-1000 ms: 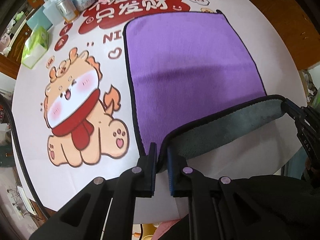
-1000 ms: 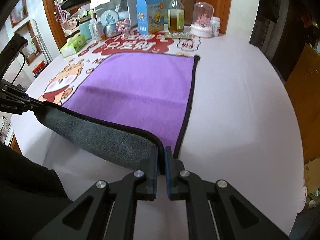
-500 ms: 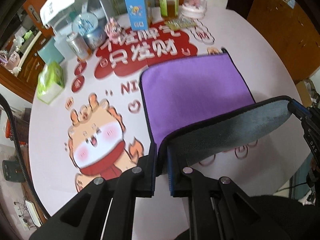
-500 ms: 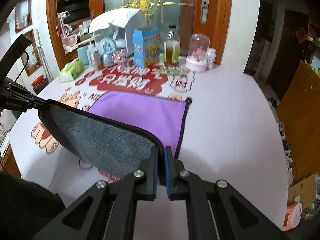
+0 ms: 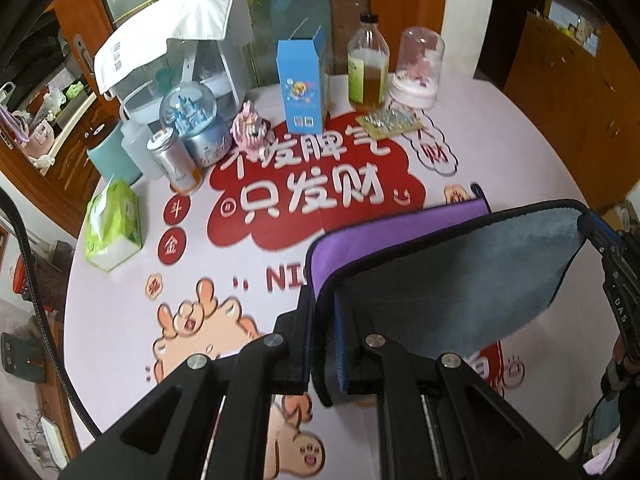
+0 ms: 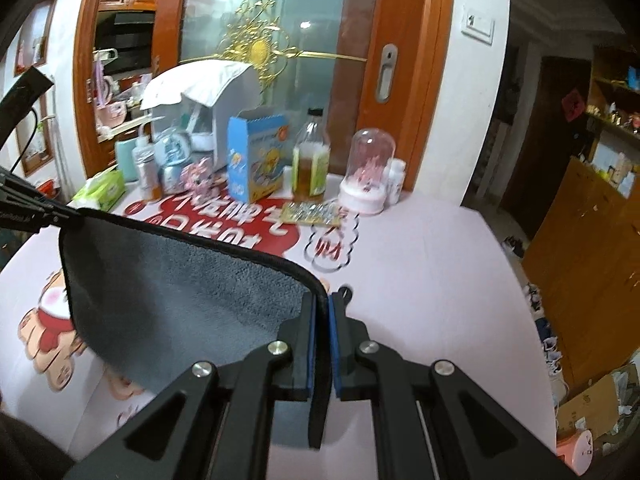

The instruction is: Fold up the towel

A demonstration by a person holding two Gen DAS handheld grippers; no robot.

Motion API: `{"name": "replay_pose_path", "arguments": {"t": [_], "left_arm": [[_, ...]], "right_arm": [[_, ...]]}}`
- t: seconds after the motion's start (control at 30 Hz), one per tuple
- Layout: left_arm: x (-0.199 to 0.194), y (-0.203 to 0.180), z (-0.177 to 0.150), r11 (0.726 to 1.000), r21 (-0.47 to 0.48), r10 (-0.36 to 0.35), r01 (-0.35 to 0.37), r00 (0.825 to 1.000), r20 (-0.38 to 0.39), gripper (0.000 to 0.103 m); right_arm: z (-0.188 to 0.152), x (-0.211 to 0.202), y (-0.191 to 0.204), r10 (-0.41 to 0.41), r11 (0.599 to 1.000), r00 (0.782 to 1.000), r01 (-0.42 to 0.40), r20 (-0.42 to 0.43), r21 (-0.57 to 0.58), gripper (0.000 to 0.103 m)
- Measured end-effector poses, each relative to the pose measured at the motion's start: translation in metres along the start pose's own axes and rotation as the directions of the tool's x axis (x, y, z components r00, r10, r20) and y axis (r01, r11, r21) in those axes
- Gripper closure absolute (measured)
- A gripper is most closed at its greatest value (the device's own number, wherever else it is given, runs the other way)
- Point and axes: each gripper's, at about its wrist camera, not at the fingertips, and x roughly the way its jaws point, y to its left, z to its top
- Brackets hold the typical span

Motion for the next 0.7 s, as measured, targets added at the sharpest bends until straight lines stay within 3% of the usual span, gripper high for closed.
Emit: {"name": "replay_pose_path", "arguments": {"t": [0.3, 0.7], "left_arm": [[0.05, 0.01, 0.012, 0.997, -0.075, 0.004, -0.001, 1.0, 0.029, 0.095], [0.117, 0.007, 0.018, 0.994, -0.108, -0.02, 0.017, 0.999, -0.03, 0.093]], "right_arm": [[0.002, 0.046, 0.013, -0.111, 0.993, 0.993, 0.112, 0.048, -0.025, 0.097], [-0.018, 0.112, 0.013, -0.145, 0.989, 0.987, 0.145, -0.069, -0.007, 0.096]]}}
